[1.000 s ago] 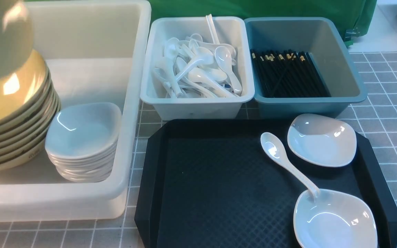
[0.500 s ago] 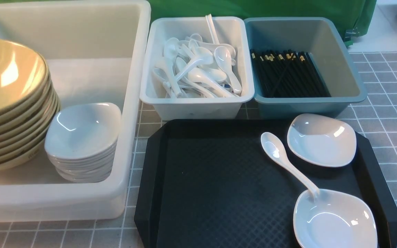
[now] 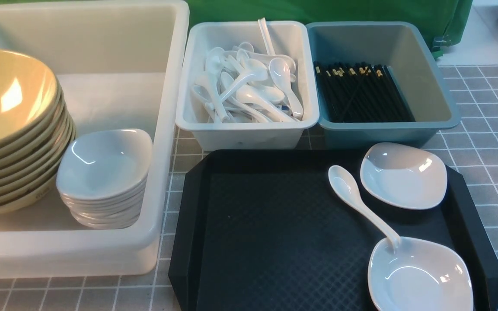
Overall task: On grey table put chopsticks spoon bowls plates into blue grey white boxes.
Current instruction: 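Reach down and grasp the white spoon resting in the bowl with the right gripper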
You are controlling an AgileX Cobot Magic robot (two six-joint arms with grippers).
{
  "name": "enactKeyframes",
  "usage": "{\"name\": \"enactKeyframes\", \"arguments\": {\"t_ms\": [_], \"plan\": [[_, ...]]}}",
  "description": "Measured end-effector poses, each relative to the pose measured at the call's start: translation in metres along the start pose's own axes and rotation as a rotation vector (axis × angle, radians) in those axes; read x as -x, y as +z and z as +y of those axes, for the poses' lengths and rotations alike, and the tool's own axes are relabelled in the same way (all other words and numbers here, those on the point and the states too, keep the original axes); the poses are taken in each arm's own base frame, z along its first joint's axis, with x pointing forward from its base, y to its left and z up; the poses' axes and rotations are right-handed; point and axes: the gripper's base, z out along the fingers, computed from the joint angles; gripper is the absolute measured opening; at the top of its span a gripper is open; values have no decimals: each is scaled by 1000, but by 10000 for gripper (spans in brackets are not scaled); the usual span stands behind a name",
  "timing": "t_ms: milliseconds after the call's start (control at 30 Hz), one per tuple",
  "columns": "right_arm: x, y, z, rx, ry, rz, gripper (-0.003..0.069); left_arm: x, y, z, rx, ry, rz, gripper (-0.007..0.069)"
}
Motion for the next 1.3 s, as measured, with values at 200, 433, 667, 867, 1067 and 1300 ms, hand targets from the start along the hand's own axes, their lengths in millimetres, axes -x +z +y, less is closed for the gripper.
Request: {"name": "enactKeyframes", "arguments": {"t_ms": [200, 433, 667, 867, 1067, 1300], "plan": [[0, 3, 4, 41, 7, 18, 115, -31, 45, 2, -21, -17, 182, 45], [14, 22, 19, 154, -61, 190, 185, -25, 13, -50, -187, 127, 143, -9], [51, 77, 43, 231, -149, 359, 347, -38, -108, -116, -536, 409, -56, -9], [63, 142, 58, 235, -209, 480, 374, -87, -150, -98, -582, 517, -82, -9], [51, 202, 64, 218, -239, 604, 375, -157, -148, -54, -437, 644, -42, -9], [45, 224, 68, 219, -250, 625, 248, -203, -141, -22, -302, 665, -77, -9]]}}
